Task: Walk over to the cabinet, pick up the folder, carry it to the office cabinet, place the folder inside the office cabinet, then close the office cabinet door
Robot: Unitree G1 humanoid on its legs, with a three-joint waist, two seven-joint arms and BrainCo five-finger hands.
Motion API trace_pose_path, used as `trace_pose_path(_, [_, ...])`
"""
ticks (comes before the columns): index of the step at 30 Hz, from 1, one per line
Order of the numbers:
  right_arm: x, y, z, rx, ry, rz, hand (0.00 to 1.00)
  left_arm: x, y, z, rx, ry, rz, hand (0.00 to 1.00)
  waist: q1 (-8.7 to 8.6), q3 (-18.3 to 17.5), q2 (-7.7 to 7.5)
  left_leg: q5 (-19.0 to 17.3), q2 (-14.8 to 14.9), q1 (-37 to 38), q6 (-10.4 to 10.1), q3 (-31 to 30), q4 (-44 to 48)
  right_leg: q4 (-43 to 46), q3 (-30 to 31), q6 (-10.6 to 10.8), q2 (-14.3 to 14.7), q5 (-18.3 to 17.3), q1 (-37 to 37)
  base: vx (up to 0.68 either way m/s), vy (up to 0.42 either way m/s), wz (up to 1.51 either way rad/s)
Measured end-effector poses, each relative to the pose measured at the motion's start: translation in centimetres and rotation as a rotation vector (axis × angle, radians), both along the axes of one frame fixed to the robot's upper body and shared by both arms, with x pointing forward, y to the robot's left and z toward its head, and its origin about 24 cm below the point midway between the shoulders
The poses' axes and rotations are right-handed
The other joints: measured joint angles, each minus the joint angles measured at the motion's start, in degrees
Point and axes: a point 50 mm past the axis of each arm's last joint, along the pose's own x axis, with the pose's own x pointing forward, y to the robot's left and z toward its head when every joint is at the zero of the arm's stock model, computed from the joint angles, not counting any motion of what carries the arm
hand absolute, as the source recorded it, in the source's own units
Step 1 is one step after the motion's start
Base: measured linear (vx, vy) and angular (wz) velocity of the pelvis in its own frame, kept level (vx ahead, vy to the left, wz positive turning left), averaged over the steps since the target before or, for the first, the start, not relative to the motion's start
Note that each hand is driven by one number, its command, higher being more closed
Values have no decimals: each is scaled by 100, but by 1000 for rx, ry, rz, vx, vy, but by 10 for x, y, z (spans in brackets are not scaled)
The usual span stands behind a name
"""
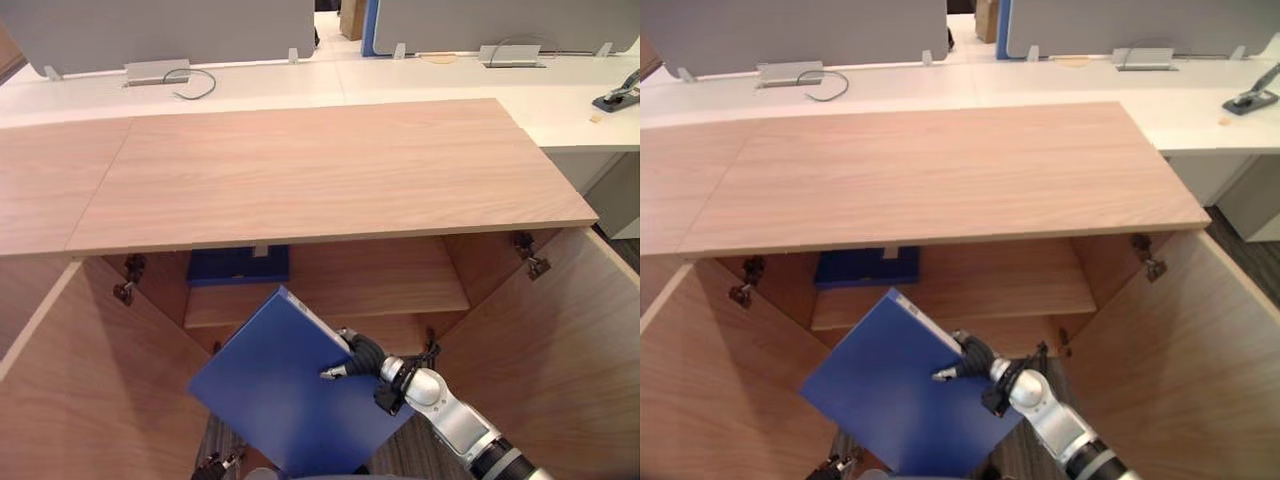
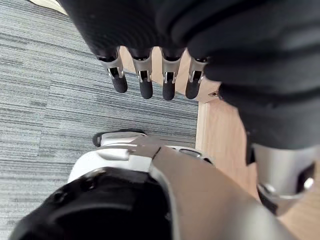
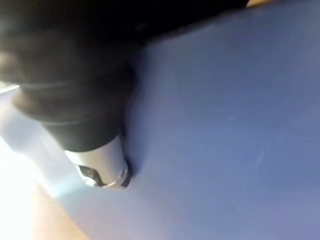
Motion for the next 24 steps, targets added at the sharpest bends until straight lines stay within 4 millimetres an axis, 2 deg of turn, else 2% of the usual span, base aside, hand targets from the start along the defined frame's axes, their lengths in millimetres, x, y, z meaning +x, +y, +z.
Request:
trace_pose_path(1, [0,2,1,8,-4,5,100,0,4,1,9,-2,15,0,4,19,-72,116,-93,123,23,23,-287,10,-1,35,-74,1,-24,79,84,13])
trace_pose_path(3, [-1,3,1,12,0,4,100,-7,5,-1,4,16,54,0,20,15,-106,319,-281,398,86,116,-775,25,11,129,-221,-22,-15,41,56,1])
trace_pose_path(6, [-1,3,0,17,4,1,100,-15,3,-2,-3,40,64,0,14,-14,-58,437,-390,610,130,190,-1132,38,83,178,-290,-34,-27,28,57,-10])
trace_pose_path(11, [-6,-3,-8,19,41,-35,100,-16,2,-3,-7,42,55,0,-22,-73,-4,522,-421,805,105,268,-1419,35,149,216,-283,-60,-2,40,-8,-8])
trace_pose_path(14, [-8,-11,-20,14,94,-87,100,-14,0,-2,-11,38,32,0,-74,-103,44,585,-437,891,99,281,-1574,31,171,217,-248,-61,9,0,0,0])
trace_pose_path(18, [-12,-29,-41,66,231,-252,100,-11,-4,-1,-18,21,-1,0,-86,-159,123,685,-445,999,85,287,-1776,31,181,218,-225,-62,19,0,0,0])
trace_pose_path(22, [-12,-58,-60,218,375,-532,100,-9,-5,0,-21,11,-11,0,-86,-172,151,789,-478,1071,102,283,-1938,38,181,222,-229,-64,19,-12,4,1])
trace_pose_path(24, [-14,-71,-73,372,480,-750,100,-11,-6,0,-24,21,-8,0,-84,-176,171,896,-503,1144,116,271,-2112,63,179,238,-232,-75,2,-59,22,2])
